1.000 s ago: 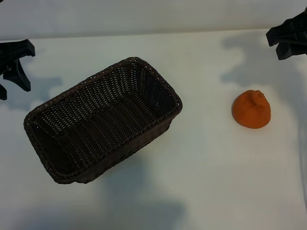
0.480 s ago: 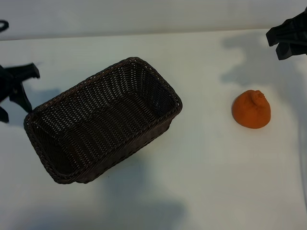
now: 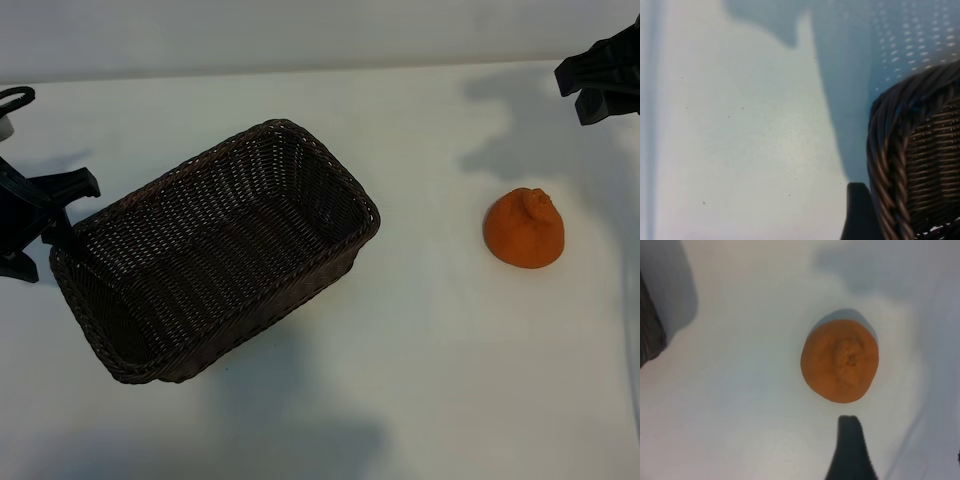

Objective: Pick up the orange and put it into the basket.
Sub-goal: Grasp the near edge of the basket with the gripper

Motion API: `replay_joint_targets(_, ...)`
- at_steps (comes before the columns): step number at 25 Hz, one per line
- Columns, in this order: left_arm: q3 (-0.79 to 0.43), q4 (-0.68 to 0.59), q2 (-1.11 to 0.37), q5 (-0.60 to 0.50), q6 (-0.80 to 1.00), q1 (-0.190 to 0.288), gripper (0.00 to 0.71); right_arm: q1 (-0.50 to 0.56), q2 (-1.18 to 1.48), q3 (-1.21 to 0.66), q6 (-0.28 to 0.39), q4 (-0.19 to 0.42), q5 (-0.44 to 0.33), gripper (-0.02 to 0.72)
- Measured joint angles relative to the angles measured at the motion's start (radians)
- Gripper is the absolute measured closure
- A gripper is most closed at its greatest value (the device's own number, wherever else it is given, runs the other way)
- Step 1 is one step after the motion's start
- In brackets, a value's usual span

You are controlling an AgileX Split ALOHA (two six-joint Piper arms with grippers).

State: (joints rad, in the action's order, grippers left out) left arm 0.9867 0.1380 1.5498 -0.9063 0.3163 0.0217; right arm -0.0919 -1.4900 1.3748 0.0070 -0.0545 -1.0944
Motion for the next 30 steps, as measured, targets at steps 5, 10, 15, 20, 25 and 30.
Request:
replay_joint_targets(5,-0.002,0.0,0.0,0.003,0.0,0.0,0.212,0.0,0.0,0.0,0.0,-0.001,0.0,0.214)
replay_joint_targets(10,-0.002,0.0,0.0,0.003,0.0,0.0,0.212,0.0,0.0,0.0,0.0,-0.001,0.0,0.214)
replay_joint_targets(15,-0.002,-0.002,0.0,0.0,0.013,0.0,0.212,0.0,0.0,0.0,0.0,-0.001,0.0,0.214)
replay_joint_targets(20,-0.003,-0.006,0.0,0.0,0.028,0.0,0.212,0.0,0.0,0.0,0.0,-0.001,0.0,0.214)
replay_joint_targets(25,-0.056,-0.005,0.0,0.071,0.029,0.0,0.212,0.0,0.0,0.0,0.0,-0.001,0.0,0.214)
replay_joint_targets(30,-0.143,-0.003,0.008,0.199,0.029,0.0,0.212,0.0,0.0,0.0,0.0,-0.001,0.0,0.214)
